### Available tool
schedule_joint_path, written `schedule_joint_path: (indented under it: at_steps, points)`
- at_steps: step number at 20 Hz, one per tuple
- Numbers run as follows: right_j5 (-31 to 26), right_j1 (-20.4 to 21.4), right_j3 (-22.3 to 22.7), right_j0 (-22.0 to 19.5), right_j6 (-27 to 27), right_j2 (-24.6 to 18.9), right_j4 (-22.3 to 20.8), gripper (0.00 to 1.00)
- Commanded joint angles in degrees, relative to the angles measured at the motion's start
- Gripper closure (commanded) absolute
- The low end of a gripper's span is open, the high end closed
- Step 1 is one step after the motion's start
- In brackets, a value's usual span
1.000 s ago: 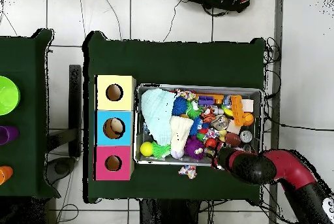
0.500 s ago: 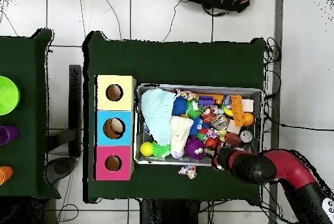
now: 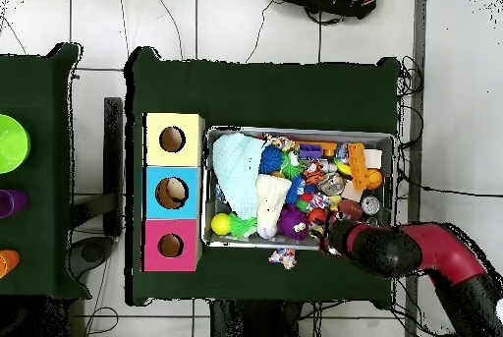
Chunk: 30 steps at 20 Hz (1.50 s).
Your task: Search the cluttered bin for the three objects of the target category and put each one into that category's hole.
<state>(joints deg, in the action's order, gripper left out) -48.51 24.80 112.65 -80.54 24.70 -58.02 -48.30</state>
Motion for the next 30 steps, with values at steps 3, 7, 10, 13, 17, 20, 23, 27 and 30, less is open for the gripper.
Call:
schedule_joint_path:
  at_steps: [3,7,10,13,17,20,23,27,30]
  points:
    - [-4.33,12.80,0.28,7.12,11.69,-2.62,13.24,1.00]
    - [-6.17,15.50,-2.42,11.38,12.73,-0.74,18.82,1.00]
    - [-7.85,16.62,-5.16,14.91,12.86,1.42,22.37,1.00]
    - [-7.29,17.34,-6.69,18.62,14.90,3.32,25.08,1.00]
    - [-2.99,17.62,-6.38,24.04,20.38,6.33,29.13,1.00]
    - [-0.64,17.52,-7.58,28.43,23.19,9.09,31.17,1.00]
    - [1.50,17.15,-8.74,32.26,25.22,11.60,32.78,1.00]
    - [2.86,17.21,-9.83,35.93,26.86,14.10,34.55,1.00]
    - [4.00,16.20,-10.67,36.49,25.68,15.63,34.41,1.00]
